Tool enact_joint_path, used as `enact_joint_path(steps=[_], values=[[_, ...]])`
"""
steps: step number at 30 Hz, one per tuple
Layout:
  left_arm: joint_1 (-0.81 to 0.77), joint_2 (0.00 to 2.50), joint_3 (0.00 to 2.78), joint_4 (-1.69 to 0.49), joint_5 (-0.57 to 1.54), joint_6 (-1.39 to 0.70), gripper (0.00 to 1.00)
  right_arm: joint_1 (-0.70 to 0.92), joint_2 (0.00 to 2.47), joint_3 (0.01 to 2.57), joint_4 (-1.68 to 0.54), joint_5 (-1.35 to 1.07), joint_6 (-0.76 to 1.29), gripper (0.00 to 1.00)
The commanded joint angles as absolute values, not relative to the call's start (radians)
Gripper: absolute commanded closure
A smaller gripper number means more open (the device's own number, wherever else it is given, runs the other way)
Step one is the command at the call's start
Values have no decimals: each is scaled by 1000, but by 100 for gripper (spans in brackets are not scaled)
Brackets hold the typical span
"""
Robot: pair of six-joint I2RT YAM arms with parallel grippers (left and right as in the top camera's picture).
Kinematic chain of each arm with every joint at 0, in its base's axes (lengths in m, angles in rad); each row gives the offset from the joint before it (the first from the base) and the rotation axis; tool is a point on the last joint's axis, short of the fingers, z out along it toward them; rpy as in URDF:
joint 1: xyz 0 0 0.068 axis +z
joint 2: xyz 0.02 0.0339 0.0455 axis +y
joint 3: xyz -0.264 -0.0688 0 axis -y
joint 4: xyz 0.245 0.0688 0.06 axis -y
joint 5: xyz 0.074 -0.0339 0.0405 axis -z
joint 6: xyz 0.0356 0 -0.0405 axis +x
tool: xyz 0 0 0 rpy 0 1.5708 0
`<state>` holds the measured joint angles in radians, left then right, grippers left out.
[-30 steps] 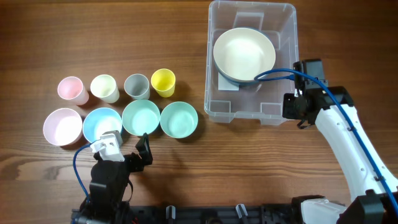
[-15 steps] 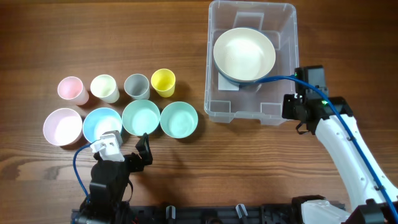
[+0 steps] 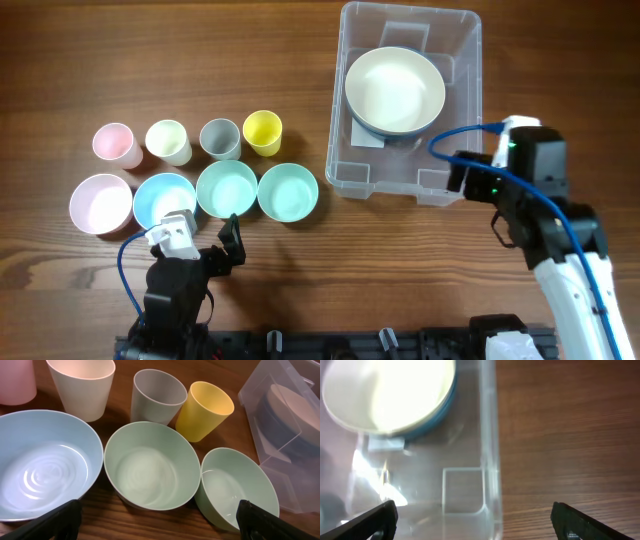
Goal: Pack container
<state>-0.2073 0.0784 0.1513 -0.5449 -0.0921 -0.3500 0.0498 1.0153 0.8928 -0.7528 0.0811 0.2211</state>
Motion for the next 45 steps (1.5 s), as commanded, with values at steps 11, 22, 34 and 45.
enact_joint_path(steps=[11, 22, 34, 45], values=[[-200, 72, 147, -541, -102, -348, 0, -535, 1088, 927, -582, -76, 429, 1], [-200, 72, 147, -541, -102, -348, 0, -519, 1333, 927, -434, -481, 389, 94], [-200, 72, 147, -541, -102, -348, 0, -318, 1703, 1343, -390, -413, 184, 95], [-200, 72, 147, -541, -102, -348, 0, -274, 1956, 1481, -325, -421, 271, 94]])
